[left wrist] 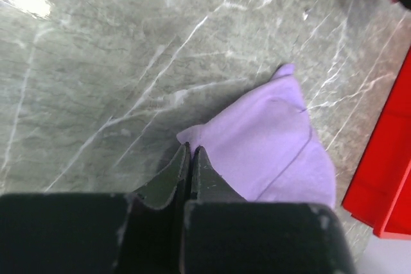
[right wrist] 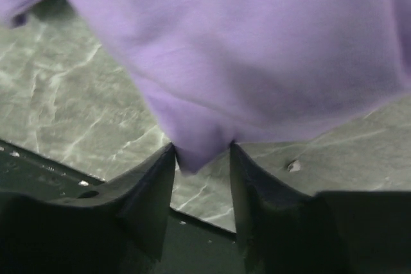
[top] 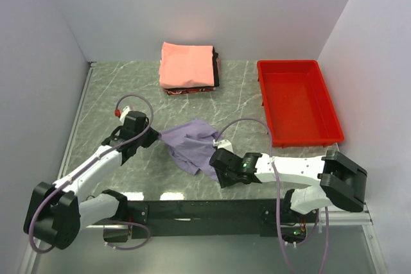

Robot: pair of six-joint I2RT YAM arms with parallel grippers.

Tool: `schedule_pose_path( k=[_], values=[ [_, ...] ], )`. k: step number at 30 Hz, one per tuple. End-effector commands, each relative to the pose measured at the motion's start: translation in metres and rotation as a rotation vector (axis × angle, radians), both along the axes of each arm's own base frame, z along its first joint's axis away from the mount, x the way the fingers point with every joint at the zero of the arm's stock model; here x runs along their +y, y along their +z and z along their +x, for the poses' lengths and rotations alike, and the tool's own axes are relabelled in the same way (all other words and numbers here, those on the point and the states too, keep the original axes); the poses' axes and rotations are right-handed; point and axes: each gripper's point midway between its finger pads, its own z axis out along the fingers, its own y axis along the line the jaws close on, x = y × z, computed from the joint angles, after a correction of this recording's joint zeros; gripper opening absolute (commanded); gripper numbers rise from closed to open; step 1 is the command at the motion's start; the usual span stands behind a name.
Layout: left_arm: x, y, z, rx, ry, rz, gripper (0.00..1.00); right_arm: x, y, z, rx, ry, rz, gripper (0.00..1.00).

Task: Fold and stack the t-shirts
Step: Flatten the tshirt out

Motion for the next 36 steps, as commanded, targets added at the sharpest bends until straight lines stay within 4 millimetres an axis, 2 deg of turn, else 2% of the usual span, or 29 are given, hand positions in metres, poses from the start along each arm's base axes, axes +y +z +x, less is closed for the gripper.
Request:
schedule_pose_path(
  k=[1,2,4,6,7,9,10,11,12,13,14,15,16,18,19,20,21,22,24,25,26,27,28,30,31,33,34,35,36],
  values=[
    [0.011,0.015,0.0,-0.048,0.053,0.017,0.01,0.0,-0.003,0.009,-0.04,-0.064,0.0,0.37],
    [0.011,0.018,0.001,-0.058,0.055,0.017,0.01,-0.002,-0.001,0.012,-0.057,-0.08,-0.009,0.29],
    [0.014,0.025,0.003,-0.079,0.069,0.022,0.01,0.001,0.01,0.021,-0.095,-0.105,0.008,0.02],
    [0.017,0.035,0.004,-0.106,0.081,0.022,0.01,-0.007,0.025,0.035,-0.16,-0.145,-0.007,0.0],
    [0.017,0.046,0.007,-0.133,0.087,0.017,0.01,-0.007,0.04,0.046,-0.2,-0.174,-0.001,0.0],
    [0.023,0.061,0.011,-0.163,0.118,0.03,0.01,-0.026,0.063,0.068,-0.273,-0.249,-0.019,0.0],
    [0.024,0.082,0.017,-0.21,0.133,0.022,0.01,-0.026,0.081,0.079,-0.305,-0.274,0.009,0.0],
    [0.029,0.094,0.022,-0.245,0.158,0.037,0.01,-0.029,0.1,0.089,-0.347,-0.282,0.041,0.0],
    [0.031,0.107,0.025,-0.276,0.173,0.039,0.01,-0.037,0.124,0.11,-0.388,-0.35,0.084,0.0],
    [0.032,0.135,0.032,-0.337,0.183,0.033,0.01,-0.039,0.15,0.121,-0.444,-0.348,0.134,0.0],
    [0.037,0.15,0.037,-0.375,0.21,0.042,0.01,-0.042,0.169,0.131,-0.486,-0.366,0.163,0.0],
    [0.038,0.166,0.04,-0.409,0.219,0.041,0.01,-0.045,0.205,0.144,-0.551,-0.395,0.216,0.0],
    [0.038,0.199,0.046,-0.471,0.225,0.027,0.01,-0.048,0.227,0.15,-0.598,-0.4,0.238,0.0],
    [0.042,0.23,0.049,-0.528,0.238,0.043,0.01,-0.053,0.269,0.158,-0.689,-0.379,0.241,0.0],
    [0.045,0.264,0.05,-0.592,0.245,0.038,0.01,-0.057,0.306,0.162,-0.762,-0.37,0.255,0.0],
    [0.047,0.281,0.049,-0.624,0.253,0.037,0.01,-0.06,0.323,0.163,-0.795,-0.365,0.255,0.0],
    [0.05,0.296,0.048,-0.655,0.263,0.04,0.01,-0.062,0.358,0.163,-0.844,-0.366,0.298,0.0],
    [0.053,0.325,0.043,-0.714,0.271,0.022,0.01,-0.064,0.374,0.161,-0.869,-0.354,0.304,0.0],
    [0.059,0.353,0.033,-0.779,0.273,0.027,0.01,-0.068,0.398,0.158,-0.908,-0.316,0.287,0.0],
    [0.063,0.379,0.02,-0.851,0.27,0.018,0.01,-0.074,0.422,0.154,-0.945,-0.292,0.288,0.0],
    [0.066,0.393,0.013,-0.891,0.27,0.008,0.01,-0.075,0.434,0.149,-0.954,-0.278,0.306,0.0],
    [0.068,0.406,0.004,-0.934,0.266,0.001,0.01,-0.08,0.464,0.141,-0.991,-0.276,0.362,0.0],
    [0.071,0.431,-0.014,-1.018,0.246,-0.009,0.01,-0.08,0.474,0.136,-1.006,-0.235,0.375,0.0],
    [0.075,0.455,-0.035,-1.098,0.225,-0.02,0.01,-0.08,0.491,0.12,-1.007,-0.166,0.423,0.0],
    [0.081,0.478,-0.057,-1.164,0.222,-0.035,0.01,-0.086,0.515,0.108,-1.037,-0.154,0.476,0.0],
    [0.083,0.498,-0.078,-1.226,0.189,-0.032,0.01,-0.09,0.528,0.089,-1.036,-0.094,0.521,0.0],
    [0.088,0.517,-0.099,-1.286,0.18,-0.045,0.01,-0.088,0.545,0.071,-1.05,-0.027,0.596,0.0],
    [0.083,0.527,-0.111,-1.331,0.129,-0.042,0.01,-0.088,0.549,0.058,-1.041,0.024,0.626,0.0],
    [0.085,0.544,-0.129,-1.384,0.105,-0.05,0.01,-0.091,0.561,0.043,-1.052,0.061,0.678,0.0]
  ],
)
